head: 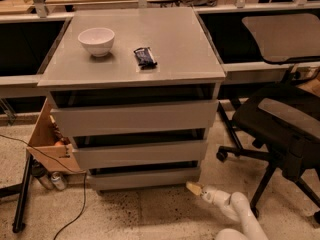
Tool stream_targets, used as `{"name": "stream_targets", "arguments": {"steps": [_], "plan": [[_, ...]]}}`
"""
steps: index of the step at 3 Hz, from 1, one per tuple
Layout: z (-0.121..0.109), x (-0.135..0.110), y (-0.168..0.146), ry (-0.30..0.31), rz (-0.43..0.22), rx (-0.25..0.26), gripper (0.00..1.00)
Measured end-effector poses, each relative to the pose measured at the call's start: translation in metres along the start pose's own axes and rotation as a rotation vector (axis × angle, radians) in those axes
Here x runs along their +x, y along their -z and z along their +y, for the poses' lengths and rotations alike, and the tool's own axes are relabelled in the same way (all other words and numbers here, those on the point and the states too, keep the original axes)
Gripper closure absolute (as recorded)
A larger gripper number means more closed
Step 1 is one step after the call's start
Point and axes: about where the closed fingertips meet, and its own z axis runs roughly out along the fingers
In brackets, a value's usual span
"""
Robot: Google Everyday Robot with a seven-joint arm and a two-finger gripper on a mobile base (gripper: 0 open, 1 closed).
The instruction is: Close bottom drawer
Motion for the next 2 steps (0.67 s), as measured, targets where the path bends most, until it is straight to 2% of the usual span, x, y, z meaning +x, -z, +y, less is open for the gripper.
{"name": "stream_targets", "arguments": {"steps": [1, 2], "plan": [[0.0, 0.0, 0.0, 0.0, 0.0, 0.0, 0.34], [0.0, 0.0, -0.0001, 0.0, 0.0, 0.0, 0.04]]}}
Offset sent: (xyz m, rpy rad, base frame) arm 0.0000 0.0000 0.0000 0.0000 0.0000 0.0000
